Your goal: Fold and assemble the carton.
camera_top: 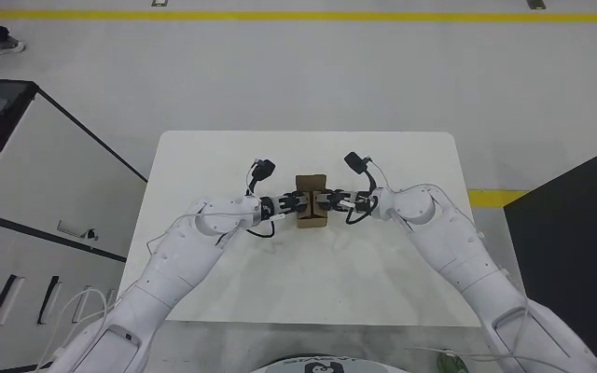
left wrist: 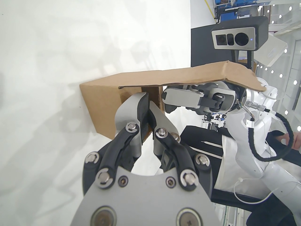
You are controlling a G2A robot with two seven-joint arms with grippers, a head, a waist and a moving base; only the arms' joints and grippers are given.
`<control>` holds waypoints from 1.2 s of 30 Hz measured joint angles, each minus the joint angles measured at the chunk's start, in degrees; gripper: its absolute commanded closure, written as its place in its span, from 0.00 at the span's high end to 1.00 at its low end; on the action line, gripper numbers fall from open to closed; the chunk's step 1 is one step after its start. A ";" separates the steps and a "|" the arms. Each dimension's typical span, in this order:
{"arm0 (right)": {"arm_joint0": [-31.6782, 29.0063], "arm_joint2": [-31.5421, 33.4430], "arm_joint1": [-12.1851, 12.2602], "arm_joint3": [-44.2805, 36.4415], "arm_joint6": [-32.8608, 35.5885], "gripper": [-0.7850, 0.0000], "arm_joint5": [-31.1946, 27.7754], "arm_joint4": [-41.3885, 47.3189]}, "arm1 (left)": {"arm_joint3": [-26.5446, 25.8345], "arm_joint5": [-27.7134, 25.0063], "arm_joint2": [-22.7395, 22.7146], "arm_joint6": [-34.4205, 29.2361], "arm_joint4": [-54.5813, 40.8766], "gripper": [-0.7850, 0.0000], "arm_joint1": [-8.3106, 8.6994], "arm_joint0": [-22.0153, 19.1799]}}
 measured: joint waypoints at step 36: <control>-1.62 1.43 -0.23 -2.28 -0.13 0.00 0.79 -1.73 | -2.04 0.29 -1.96 -0.29 1.42 0.00 0.08 2.57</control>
